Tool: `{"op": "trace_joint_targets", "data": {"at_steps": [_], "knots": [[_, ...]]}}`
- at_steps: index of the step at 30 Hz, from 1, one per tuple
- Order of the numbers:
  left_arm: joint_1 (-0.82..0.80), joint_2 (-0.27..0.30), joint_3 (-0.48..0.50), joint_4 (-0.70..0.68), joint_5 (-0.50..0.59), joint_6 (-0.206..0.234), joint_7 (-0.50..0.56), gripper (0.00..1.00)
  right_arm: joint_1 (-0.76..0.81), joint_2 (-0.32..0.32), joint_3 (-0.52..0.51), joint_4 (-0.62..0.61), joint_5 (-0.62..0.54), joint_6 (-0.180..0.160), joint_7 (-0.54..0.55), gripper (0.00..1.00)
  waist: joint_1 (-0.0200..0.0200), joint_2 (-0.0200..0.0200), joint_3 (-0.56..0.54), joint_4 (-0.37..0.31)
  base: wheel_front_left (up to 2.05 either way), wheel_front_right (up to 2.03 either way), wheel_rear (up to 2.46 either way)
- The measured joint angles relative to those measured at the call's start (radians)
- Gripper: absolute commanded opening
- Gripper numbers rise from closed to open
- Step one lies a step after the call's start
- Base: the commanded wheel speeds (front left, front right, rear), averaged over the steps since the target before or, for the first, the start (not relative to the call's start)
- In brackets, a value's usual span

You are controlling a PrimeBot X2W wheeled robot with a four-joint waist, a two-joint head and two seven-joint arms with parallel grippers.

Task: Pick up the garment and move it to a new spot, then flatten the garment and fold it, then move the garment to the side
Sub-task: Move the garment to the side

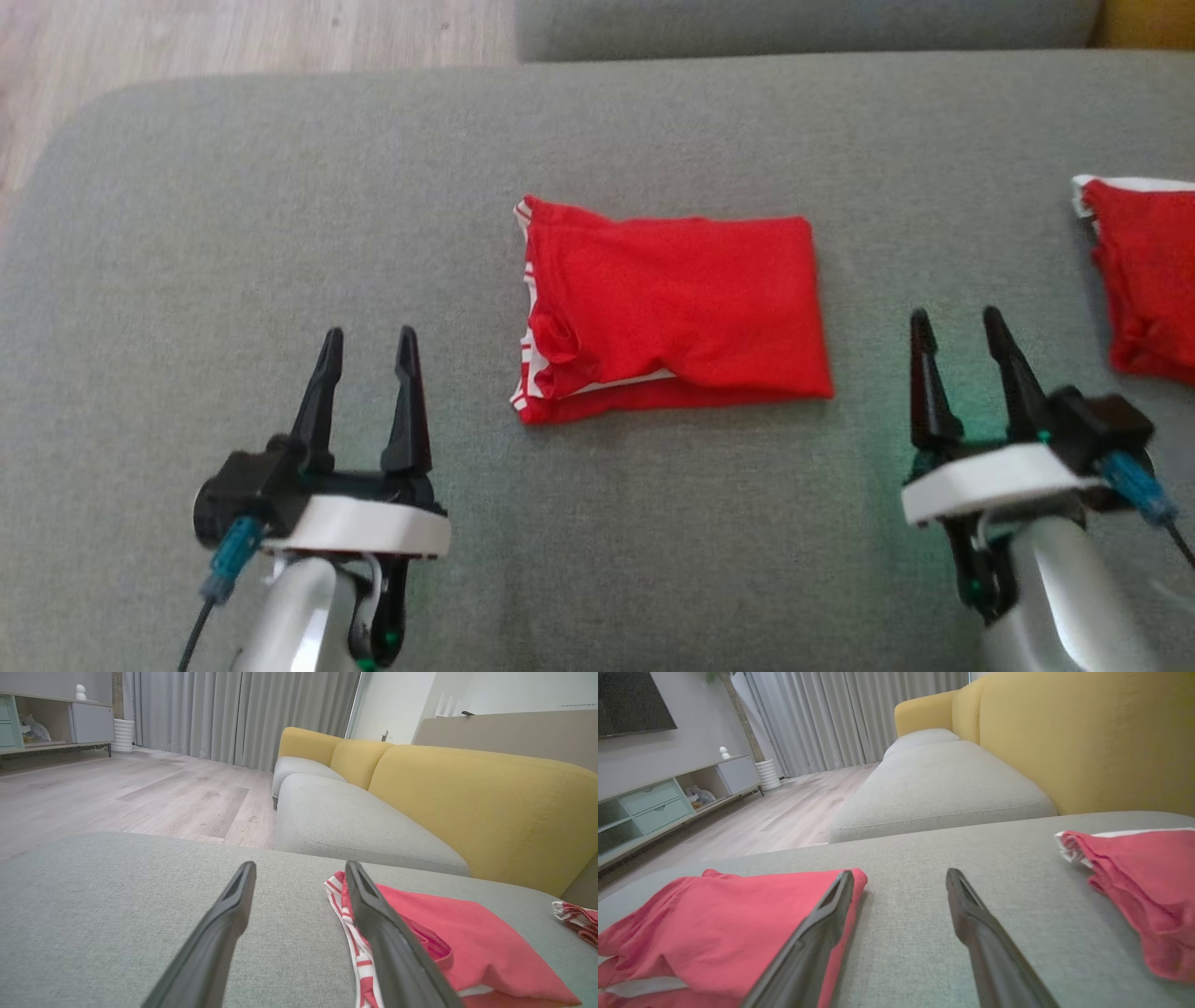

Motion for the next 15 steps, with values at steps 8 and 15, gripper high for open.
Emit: {"op": "trace_joint_targets", "data": {"at_steps": [8, 15], "knots": [[-0.046, 0.0, -0.016, 0.001, 0.0, -0.008, 0.0, 1.0, -0.163, -0.001, 0.077, 0.133, 0.053, 0.0, 0.07, 1.0, 0.0002, 0.0, 0.06, 0.038, 0.0, 0.0, 0.0], [-0.074, -0.001, -0.033, 0.002, -0.014, -0.007, 0.0, 1.0, -0.265, -0.003, 0.137, 0.349, 0.182, 0.0, 0.155, 1.0, 0.0001, 0.0, 0.092, 0.084, 0.0, 0.0, 0.0]]}}
